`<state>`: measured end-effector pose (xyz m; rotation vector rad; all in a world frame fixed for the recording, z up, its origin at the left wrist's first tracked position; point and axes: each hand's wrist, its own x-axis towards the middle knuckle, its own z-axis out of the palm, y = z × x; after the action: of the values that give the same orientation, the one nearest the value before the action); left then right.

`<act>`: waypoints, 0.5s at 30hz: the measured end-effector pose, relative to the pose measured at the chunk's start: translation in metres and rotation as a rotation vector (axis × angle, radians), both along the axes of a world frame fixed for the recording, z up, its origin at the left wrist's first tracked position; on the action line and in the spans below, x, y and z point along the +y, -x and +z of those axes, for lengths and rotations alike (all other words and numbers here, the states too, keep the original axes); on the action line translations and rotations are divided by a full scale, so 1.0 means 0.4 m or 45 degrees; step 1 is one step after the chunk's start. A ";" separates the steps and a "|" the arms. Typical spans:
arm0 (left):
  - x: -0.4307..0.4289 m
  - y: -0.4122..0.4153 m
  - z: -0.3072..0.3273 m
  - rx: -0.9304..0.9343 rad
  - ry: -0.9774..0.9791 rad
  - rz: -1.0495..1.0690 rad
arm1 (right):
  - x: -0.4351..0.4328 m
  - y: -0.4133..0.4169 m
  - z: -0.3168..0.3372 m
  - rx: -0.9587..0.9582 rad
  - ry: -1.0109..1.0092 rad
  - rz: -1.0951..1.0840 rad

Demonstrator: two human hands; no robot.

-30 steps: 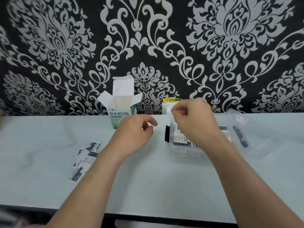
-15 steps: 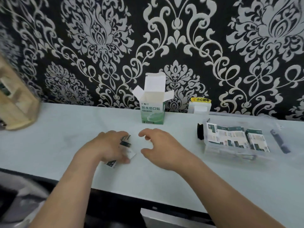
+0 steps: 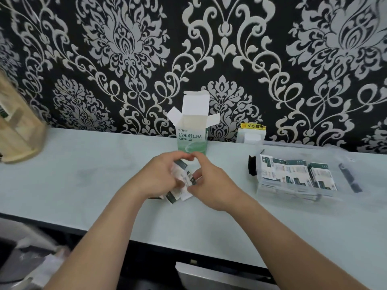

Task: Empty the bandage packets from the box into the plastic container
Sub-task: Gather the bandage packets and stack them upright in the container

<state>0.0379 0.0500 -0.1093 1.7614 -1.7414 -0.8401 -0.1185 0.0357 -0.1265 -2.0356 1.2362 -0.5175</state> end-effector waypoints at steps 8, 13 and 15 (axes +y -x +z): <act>-0.007 0.038 0.024 0.355 0.164 0.158 | -0.013 0.048 0.019 -0.439 -0.100 -0.270; -0.020 0.016 0.002 -0.096 0.136 0.232 | 0.001 0.049 0.042 -0.525 0.072 -0.315; -0.020 0.014 0.011 -0.123 0.128 0.243 | -0.002 0.068 0.061 -0.562 0.179 -0.323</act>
<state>0.0324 0.0419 -0.1050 1.8914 -1.6134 -0.5868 -0.1456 0.0349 -0.1022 -1.7490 1.2102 -1.1352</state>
